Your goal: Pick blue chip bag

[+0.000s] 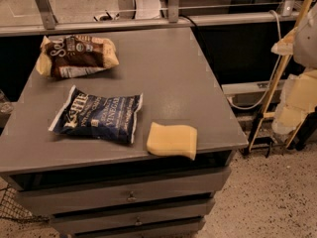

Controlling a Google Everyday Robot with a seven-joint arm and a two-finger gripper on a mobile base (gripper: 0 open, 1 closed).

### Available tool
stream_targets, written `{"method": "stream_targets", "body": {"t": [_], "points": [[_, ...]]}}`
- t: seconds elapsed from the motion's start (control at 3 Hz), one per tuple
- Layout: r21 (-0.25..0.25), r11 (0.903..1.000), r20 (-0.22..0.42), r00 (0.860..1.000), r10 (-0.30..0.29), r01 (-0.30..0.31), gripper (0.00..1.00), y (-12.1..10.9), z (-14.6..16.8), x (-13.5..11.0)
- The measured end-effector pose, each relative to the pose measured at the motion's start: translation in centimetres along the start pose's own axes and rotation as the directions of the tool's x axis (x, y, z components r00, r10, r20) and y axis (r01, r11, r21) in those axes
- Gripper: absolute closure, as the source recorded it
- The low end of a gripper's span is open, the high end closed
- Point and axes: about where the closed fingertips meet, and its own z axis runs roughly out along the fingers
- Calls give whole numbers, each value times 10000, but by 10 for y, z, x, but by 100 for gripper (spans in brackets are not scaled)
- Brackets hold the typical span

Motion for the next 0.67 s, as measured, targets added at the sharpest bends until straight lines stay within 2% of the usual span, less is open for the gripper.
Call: {"method": "stream_targets", "body": {"t": [0.33, 0.67], "points": [[23, 10000, 28, 10000, -54, 54, 0, -1, 0, -4], [-477, 9951, 53, 9963, -863, 864, 0, -5, 22, -52]]}}
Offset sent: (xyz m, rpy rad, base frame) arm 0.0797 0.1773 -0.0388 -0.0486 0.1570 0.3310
